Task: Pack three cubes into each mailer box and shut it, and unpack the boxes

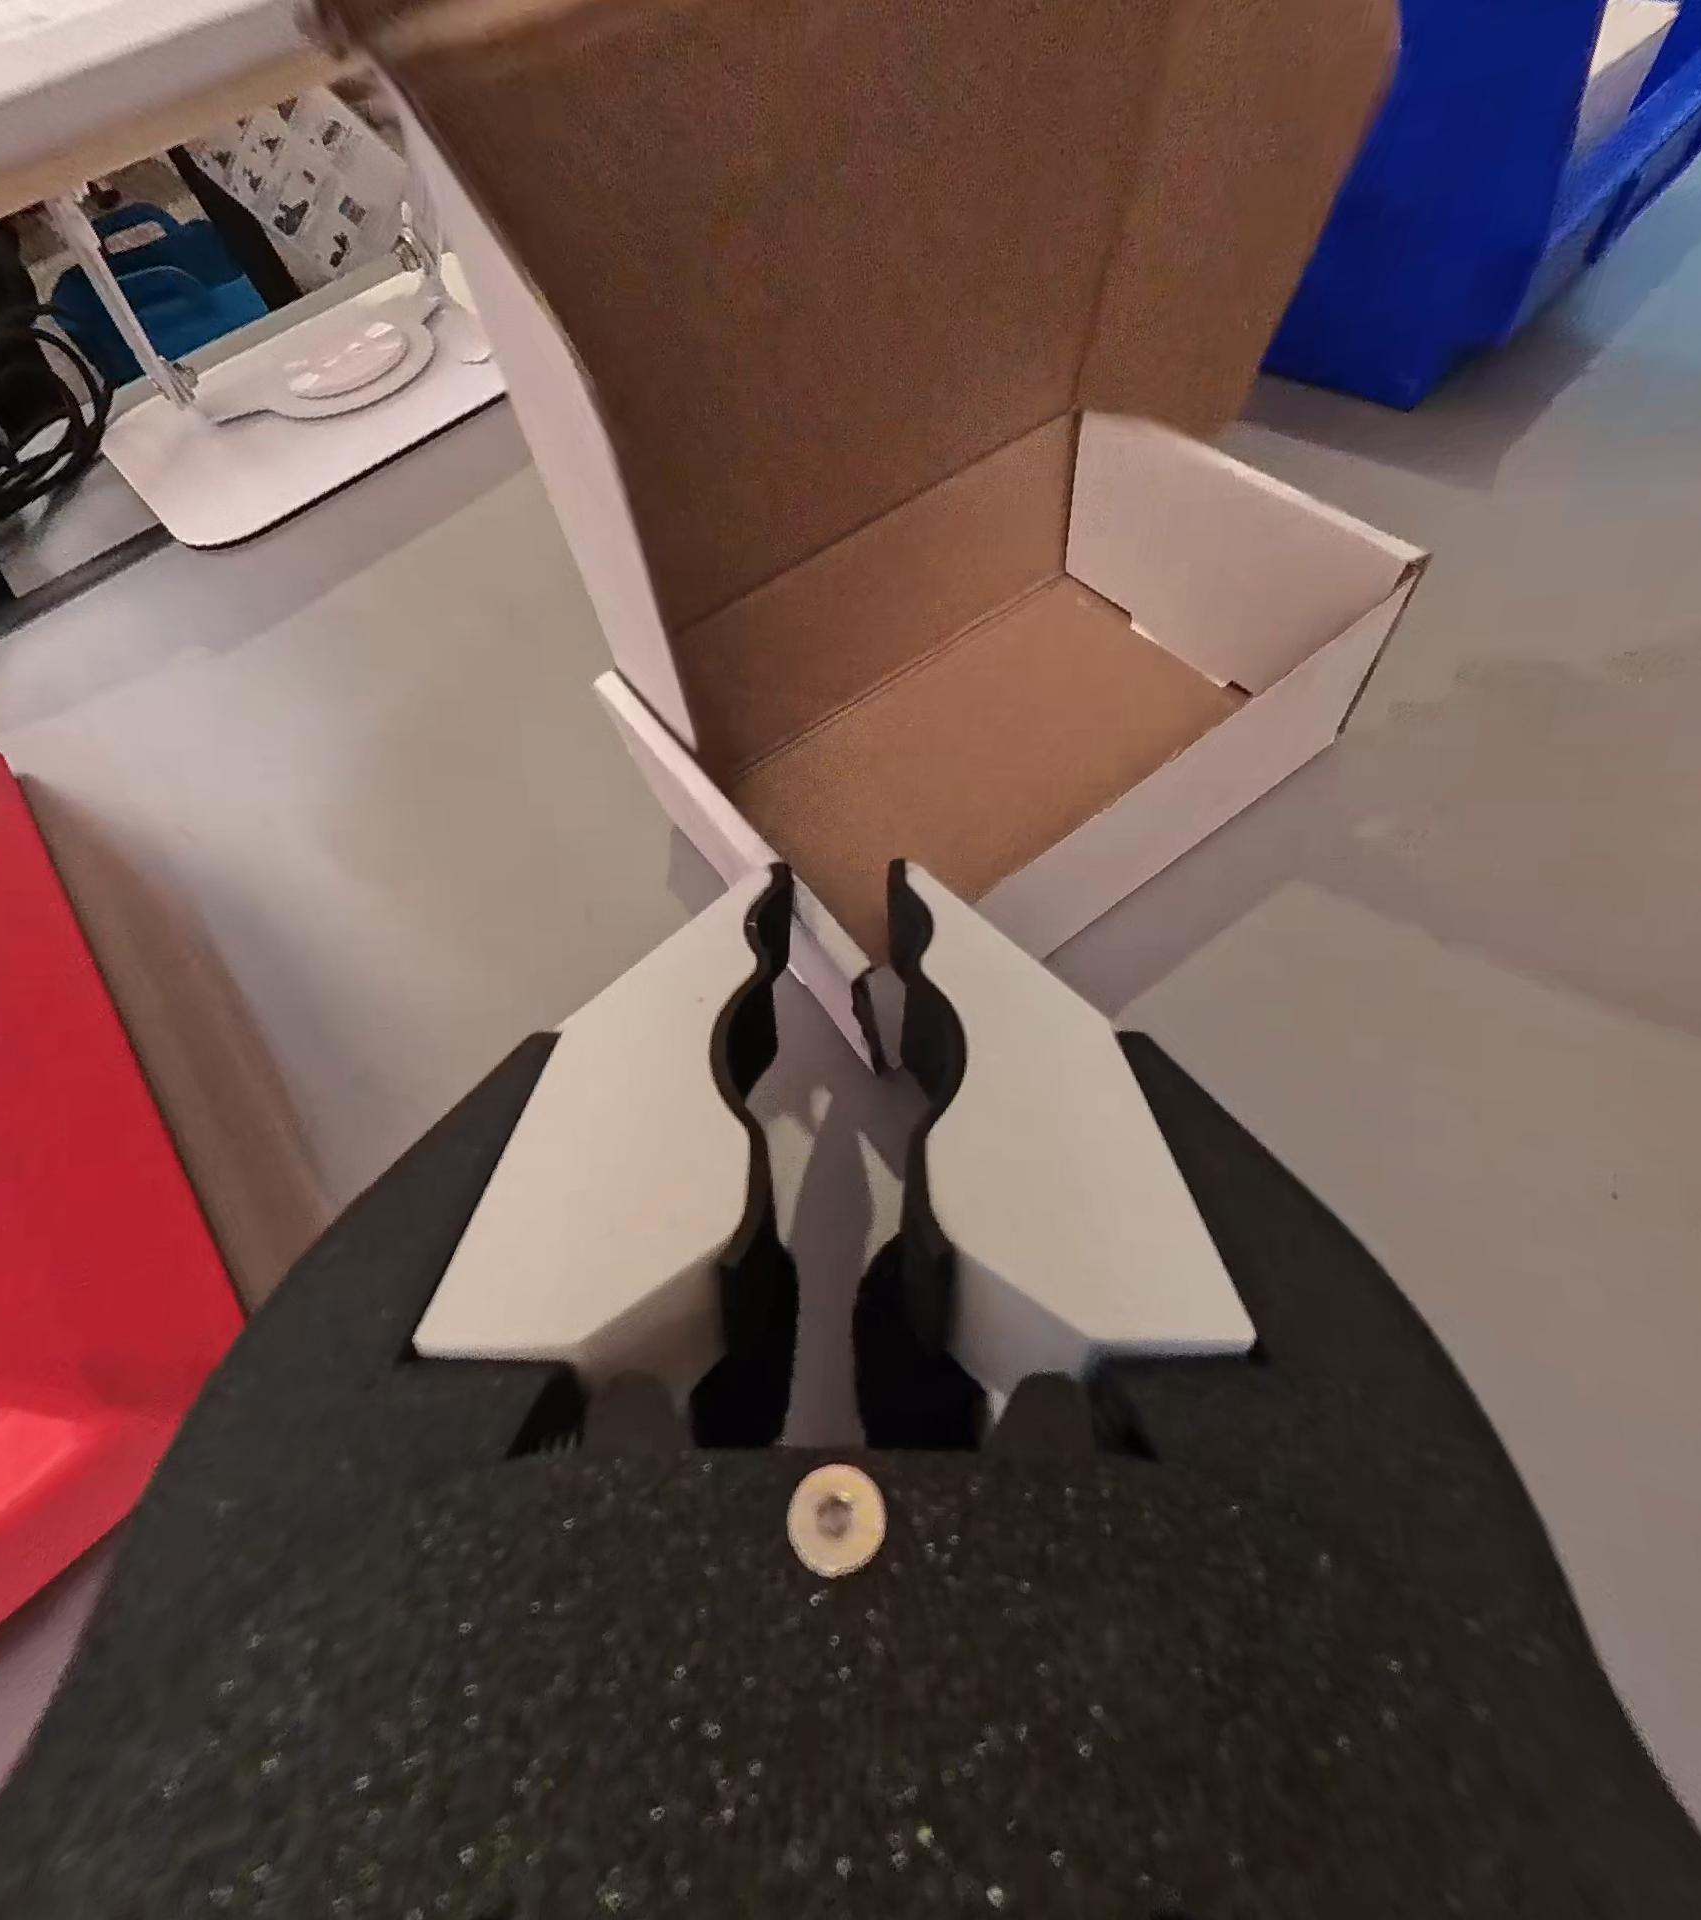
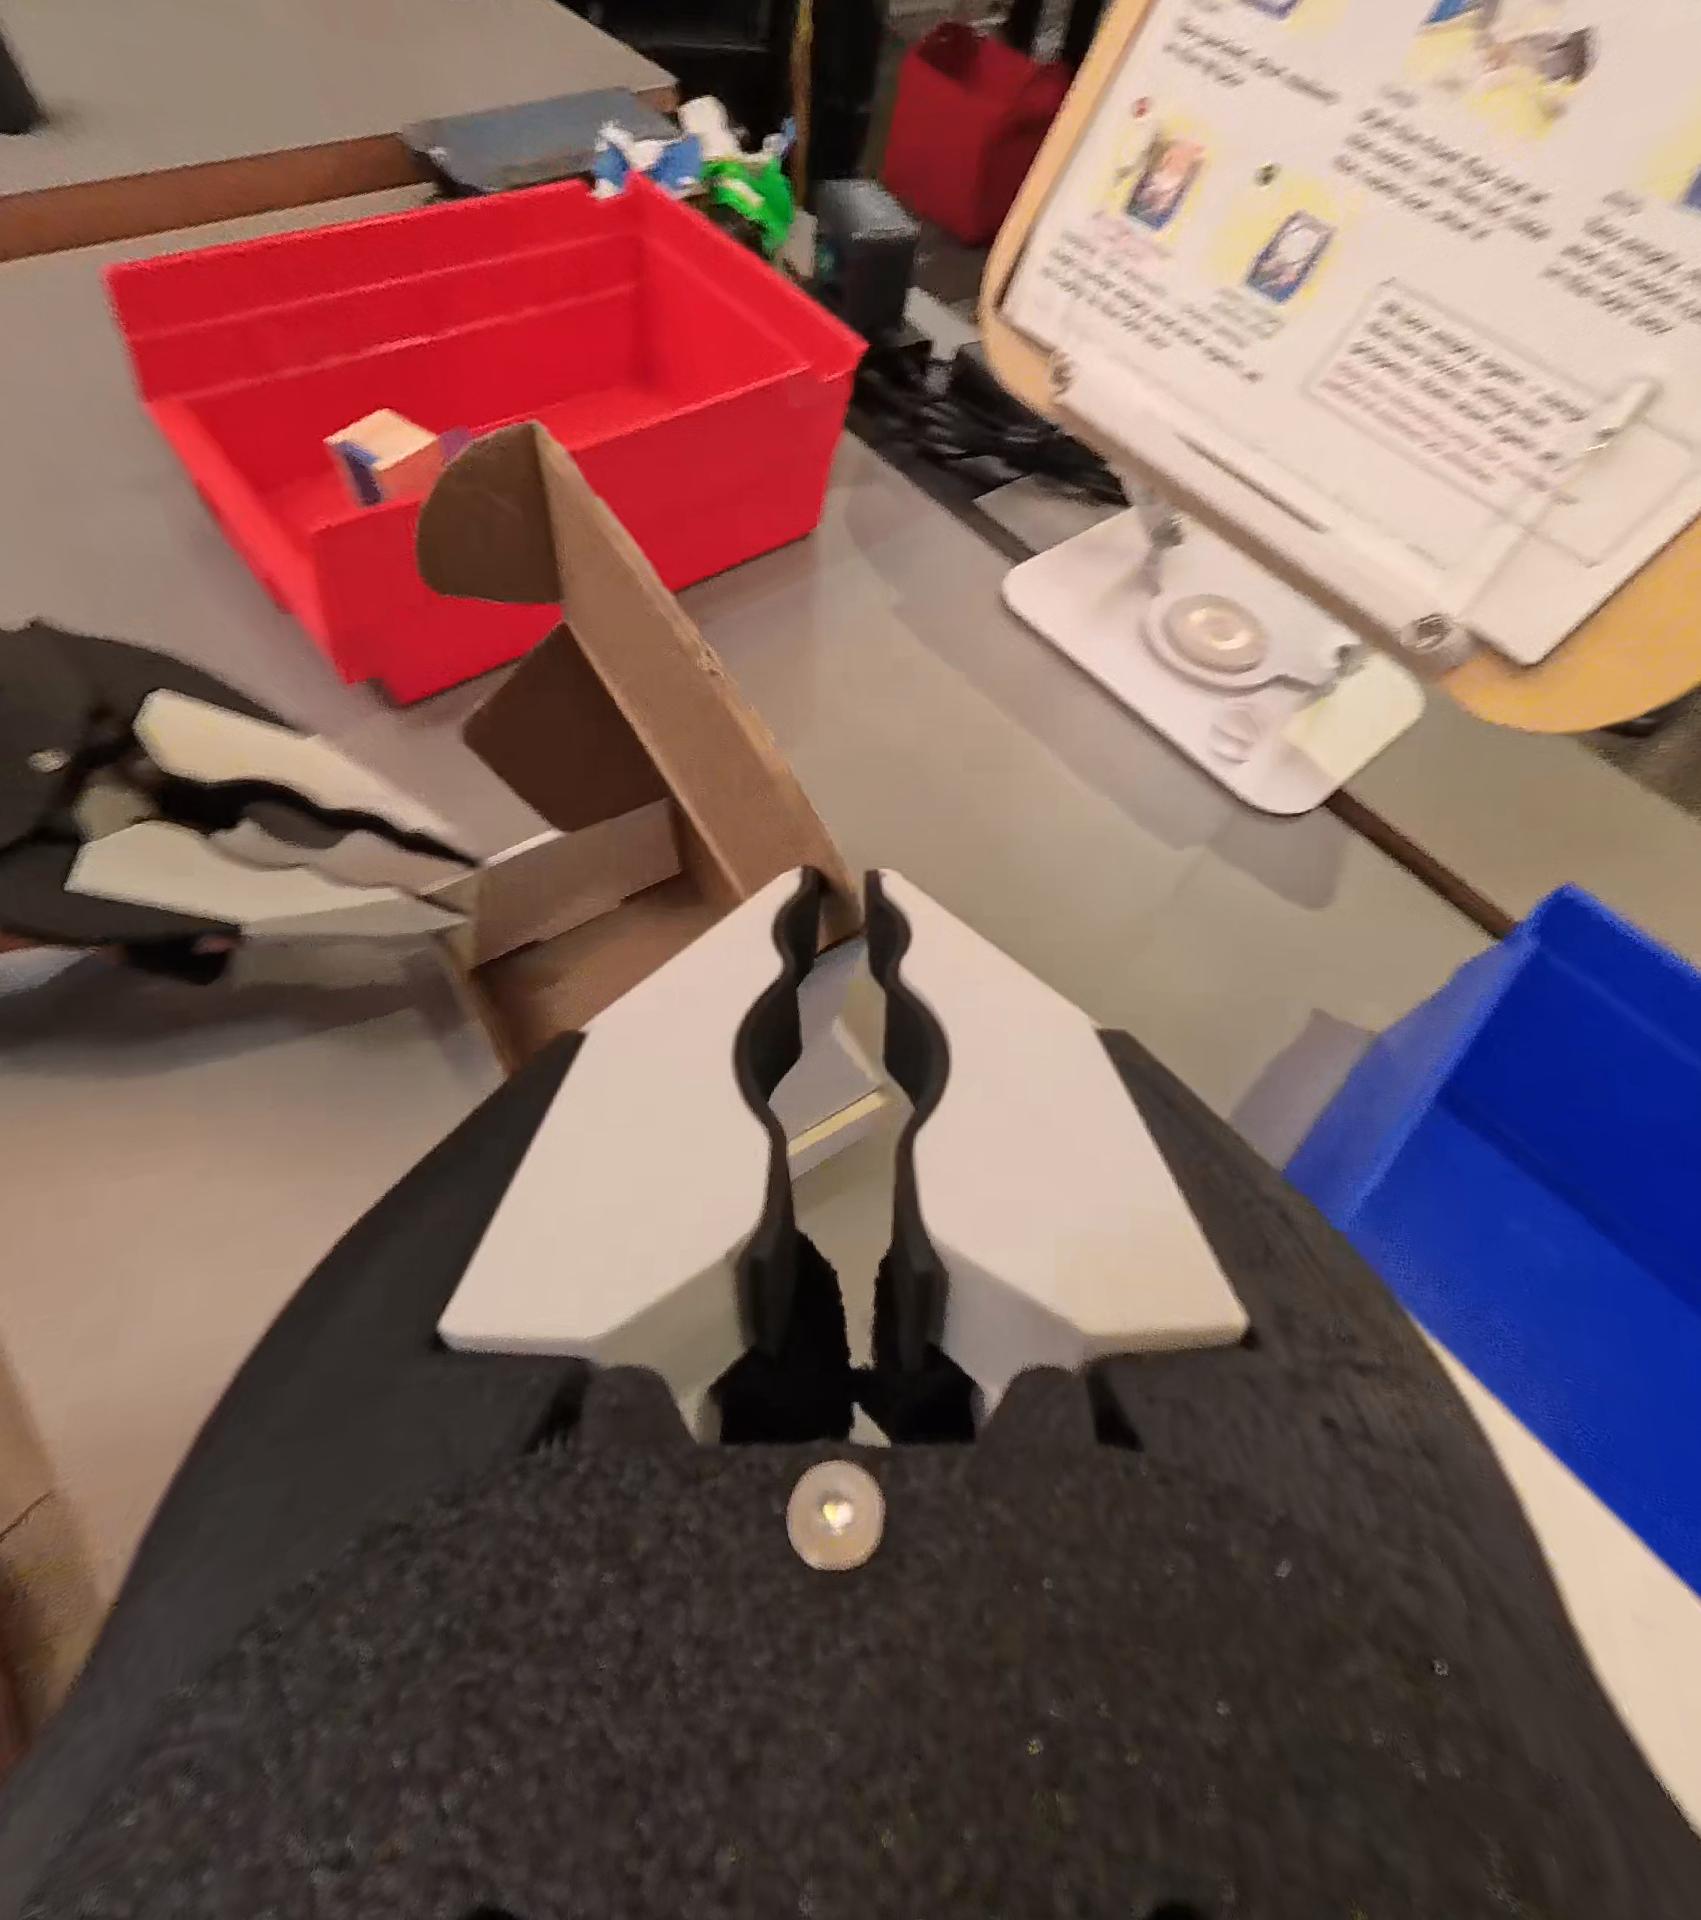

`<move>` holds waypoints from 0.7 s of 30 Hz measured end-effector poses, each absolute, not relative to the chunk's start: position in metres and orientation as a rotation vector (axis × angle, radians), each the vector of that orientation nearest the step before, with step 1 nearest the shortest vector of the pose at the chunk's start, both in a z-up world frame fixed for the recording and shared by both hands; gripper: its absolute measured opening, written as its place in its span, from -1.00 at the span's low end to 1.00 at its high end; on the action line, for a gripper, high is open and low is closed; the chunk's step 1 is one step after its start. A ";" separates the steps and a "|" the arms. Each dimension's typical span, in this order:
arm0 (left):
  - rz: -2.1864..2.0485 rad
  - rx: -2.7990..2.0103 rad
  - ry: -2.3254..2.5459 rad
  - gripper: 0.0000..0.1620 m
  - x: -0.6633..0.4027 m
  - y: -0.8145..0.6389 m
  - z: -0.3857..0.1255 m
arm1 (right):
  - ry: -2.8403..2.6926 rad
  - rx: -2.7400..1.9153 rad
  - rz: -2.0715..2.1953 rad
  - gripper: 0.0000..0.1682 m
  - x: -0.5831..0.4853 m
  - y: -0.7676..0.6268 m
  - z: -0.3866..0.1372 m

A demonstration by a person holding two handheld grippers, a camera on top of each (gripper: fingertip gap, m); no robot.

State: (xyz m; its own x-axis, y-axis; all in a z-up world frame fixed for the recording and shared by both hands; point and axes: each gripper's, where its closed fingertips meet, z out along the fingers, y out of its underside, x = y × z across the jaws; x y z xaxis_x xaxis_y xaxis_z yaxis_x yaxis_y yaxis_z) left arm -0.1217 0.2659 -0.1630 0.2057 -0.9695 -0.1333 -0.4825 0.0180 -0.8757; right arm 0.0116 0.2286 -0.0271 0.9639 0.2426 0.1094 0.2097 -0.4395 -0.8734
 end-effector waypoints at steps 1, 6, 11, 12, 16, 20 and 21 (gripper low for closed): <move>-0.688 -1.604 1.406 -0.85 -0.122 0.267 -0.163 | -0.309 -2.037 0.013 -0.92 0.019 0.236 -0.023; -0.631 -1.613 1.404 -0.99 -0.126 0.277 -0.165 | -0.369 -2.281 -0.263 -0.96 0.071 0.266 -0.078; -0.662 -1.607 1.410 -0.99 -0.125 0.272 -0.164 | -0.314 -2.468 -0.274 -0.95 0.095 0.275 -0.140; -0.649 -1.596 1.417 -0.99 -0.124 0.271 -0.163 | -0.312 -2.509 -0.272 -0.94 0.097 0.275 -0.149; -0.577 -1.564 1.433 -0.99 -0.126 0.273 -0.162 | -0.338 -2.548 -0.415 -0.94 0.095 0.284 -0.147; -0.504 -1.574 1.410 -1.00 -0.133 0.288 -0.162 | -0.413 -2.523 -0.512 -0.93 0.082 0.314 -0.131; -0.515 -1.583 1.399 -1.00 -0.134 0.290 -0.161 | -0.404 -2.535 -0.487 -0.92 0.081 0.322 -0.132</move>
